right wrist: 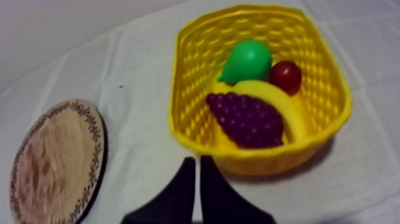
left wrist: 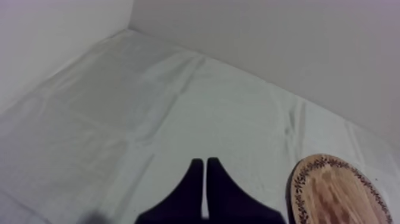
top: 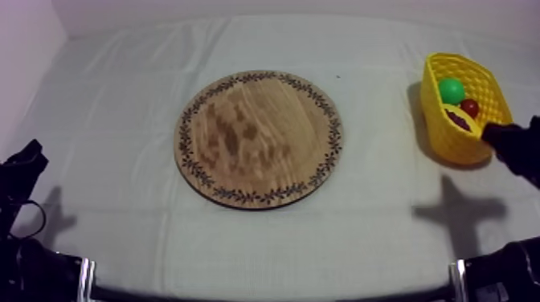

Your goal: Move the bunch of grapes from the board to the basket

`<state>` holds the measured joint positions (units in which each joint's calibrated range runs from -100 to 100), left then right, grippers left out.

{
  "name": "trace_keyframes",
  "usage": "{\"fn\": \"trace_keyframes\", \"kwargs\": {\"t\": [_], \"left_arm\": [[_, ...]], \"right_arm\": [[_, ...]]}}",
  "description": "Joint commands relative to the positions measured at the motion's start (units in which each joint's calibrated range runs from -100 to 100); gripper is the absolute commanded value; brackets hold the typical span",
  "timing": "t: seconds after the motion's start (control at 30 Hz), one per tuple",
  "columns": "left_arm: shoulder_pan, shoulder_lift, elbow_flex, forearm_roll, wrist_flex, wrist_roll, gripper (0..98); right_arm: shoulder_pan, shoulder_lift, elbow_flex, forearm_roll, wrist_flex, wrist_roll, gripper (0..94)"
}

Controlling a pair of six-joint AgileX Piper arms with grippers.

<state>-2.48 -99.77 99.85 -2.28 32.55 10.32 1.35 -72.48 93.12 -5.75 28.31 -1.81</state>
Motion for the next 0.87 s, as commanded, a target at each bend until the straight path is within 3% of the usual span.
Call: {"fn": "trace_keyframes", "kwargs": {"t": [0.0, 0.1, 0.27, 0.37, 0.6, 0.83], "left_arm": [[0.0, 0.0, 0.0, 0.01, 0.0, 0.0, 0.0], [0.0, 0.0, 0.0, 0.01, 0.0, 0.0, 0.0], [0.0, 0.0, 0.0, 0.01, 0.0, 0.0, 0.0], [0.0, 0.0, 0.0, 0.01, 0.0, 0.0, 0.0], [0.0, 0.0, 0.0, 0.01, 0.0, 0.0, 0.0], [0.0, 0.0, 0.0, 0.01, 0.0, 0.0, 0.0]], "right_arm": [[-0.9, -5.7, 3.8, -3.1, 1.0, 6.5, 0.4], [-2.5, -10.4, 5.2, -0.5, 4.2, 1.8, 0.3], [-3.6, -18.0, 5.1, 1.0, 9.4, 0.3, 0.3], [-4.6, -21.3, 5.7, 2.6, 9.6, 2.4, 0.3], [-5.3, -23.0, 6.4, 3.9, 9.4, 13.8, 0.3], [-5.3, -23.3, 6.4, 4.0, 9.3, 13.9, 0.3]]}}
